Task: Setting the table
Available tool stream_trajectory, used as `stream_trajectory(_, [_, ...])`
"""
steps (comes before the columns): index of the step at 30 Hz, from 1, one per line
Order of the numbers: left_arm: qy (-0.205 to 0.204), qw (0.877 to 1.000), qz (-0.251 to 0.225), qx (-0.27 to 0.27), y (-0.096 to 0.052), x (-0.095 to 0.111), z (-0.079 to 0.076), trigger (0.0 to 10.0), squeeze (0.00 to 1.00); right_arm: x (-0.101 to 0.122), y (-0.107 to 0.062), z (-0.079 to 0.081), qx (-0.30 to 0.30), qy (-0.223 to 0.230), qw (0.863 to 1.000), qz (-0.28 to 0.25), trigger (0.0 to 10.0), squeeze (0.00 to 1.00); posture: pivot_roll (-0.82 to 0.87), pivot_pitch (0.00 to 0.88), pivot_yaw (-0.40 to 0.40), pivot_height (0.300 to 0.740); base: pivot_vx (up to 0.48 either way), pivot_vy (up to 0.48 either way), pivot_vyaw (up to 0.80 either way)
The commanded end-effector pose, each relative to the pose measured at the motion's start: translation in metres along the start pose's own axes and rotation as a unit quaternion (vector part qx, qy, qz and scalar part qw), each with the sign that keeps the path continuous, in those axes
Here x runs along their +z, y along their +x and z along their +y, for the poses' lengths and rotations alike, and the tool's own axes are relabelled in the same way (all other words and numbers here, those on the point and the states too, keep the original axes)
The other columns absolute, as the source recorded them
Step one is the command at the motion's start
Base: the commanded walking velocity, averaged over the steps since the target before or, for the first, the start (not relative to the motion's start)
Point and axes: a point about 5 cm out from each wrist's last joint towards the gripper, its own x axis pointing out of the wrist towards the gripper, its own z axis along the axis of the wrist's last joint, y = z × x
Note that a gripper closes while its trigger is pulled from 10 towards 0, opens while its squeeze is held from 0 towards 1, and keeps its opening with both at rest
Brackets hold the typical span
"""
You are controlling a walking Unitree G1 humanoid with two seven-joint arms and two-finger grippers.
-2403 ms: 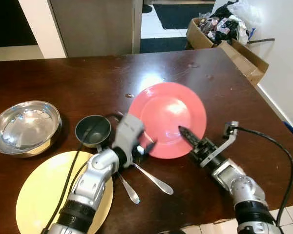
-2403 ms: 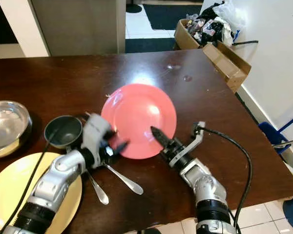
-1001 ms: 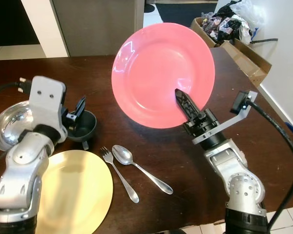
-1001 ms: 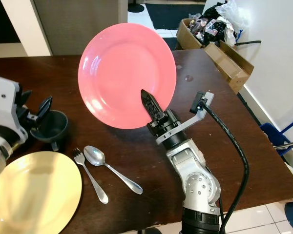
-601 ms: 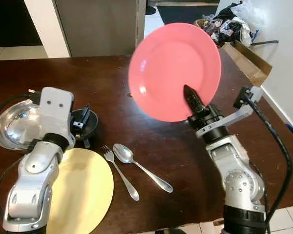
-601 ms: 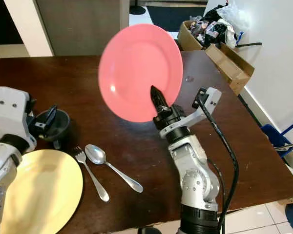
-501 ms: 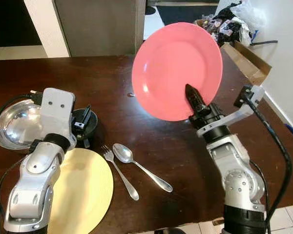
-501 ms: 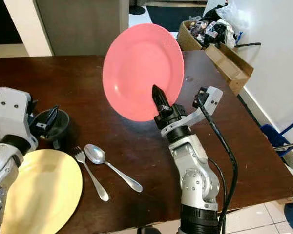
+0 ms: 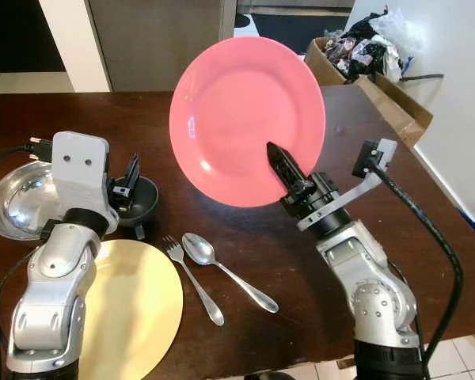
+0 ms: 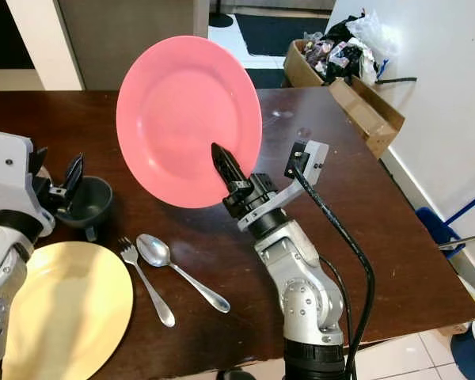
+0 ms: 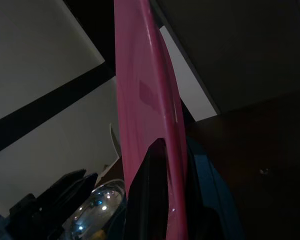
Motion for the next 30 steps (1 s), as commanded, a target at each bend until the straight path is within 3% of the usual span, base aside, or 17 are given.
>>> stream_trajectory(1, [0.005, 1.0, 0.004, 0.001, 0.0009, -0.0019, -0.0006, 10.0, 0.0, 0.0006, 0.0003, -0.0021, 0.0, 0.006, 1.0, -0.007, 10.0, 0.0, -0.03, 0.006, -0.012, 0.74, 0.0, 0.0, 0.0])
stream_trajectory(14, [0.01, 1.0, -0.011, -0.013, 0.0061, 0.0034, -0.003, 10.0, 0.0, 0.0039, -0.0018, -0.0058, -0.01, -0.003, 1.0, -0.021, 10.0, 0.0, -0.04, 0.0, 0.009, 0.74, 0.0, 0.0, 0.0])
stream_trajectory(30, [-0.011, 1.0, 0.0, -0.026, 0.0015, -0.0007, -0.0091, 10.0, 0.0, 0.0052, -0.0028, -0.0084, -0.016, 0.002, 1.0, -0.023, 10.0, 0.0, -0.04, 0.002, -0.001, 0.74, 0.0, 0.0, 0.0])
